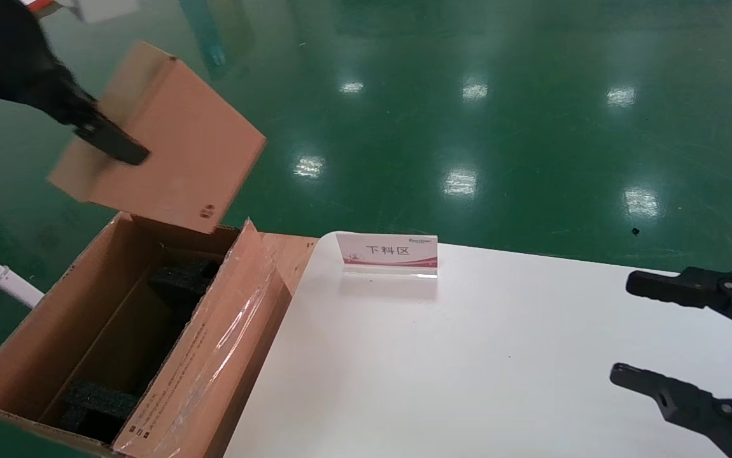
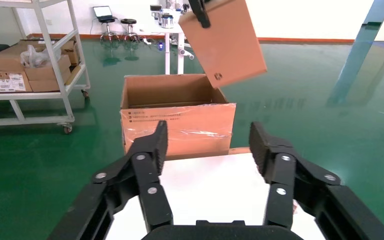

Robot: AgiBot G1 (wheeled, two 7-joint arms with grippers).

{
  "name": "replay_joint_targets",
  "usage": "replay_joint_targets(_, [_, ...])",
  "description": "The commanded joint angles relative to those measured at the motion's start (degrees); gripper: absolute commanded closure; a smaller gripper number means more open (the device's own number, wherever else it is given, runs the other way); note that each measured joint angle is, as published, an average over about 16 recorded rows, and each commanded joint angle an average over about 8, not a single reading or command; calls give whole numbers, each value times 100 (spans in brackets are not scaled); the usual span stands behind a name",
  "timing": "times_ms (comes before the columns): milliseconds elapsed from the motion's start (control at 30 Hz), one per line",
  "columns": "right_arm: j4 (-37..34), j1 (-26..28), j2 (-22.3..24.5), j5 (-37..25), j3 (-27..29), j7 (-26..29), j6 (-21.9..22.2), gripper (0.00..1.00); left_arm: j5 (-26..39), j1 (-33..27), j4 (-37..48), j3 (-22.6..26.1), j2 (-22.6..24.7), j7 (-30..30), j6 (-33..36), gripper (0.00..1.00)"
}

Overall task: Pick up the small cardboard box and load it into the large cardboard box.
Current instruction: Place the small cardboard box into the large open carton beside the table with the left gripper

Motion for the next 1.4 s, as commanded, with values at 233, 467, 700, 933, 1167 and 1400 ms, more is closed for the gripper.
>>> replay_joint_targets(233, [0,1,1,2,-3,-1,1,0,-309,-423,453,1191,-31,452,87,100])
replay_joint_targets(467, [0,1,2,4,-5,-3,2,0,-666,-494,698,2323,-42,706,59,100])
replay_joint_targets(700, [0,2,3,5,-8,-4,3,0,-967,-393,822,2914,-211,815,-63,100])
replay_joint_targets(933, [0,2,4,7,-10,-5,4,0,-986,-204,848,3151,-442,816,-199,100])
replay_joint_targets(1167, [0,3,5,9,-13,-6,6,0,-945,55,898,3231,-647,793,-423,100])
replay_joint_targets(1400, [0,3,6,10,-15,-8,7,0,-950,445,1083,3216,-702,836,-747,100])
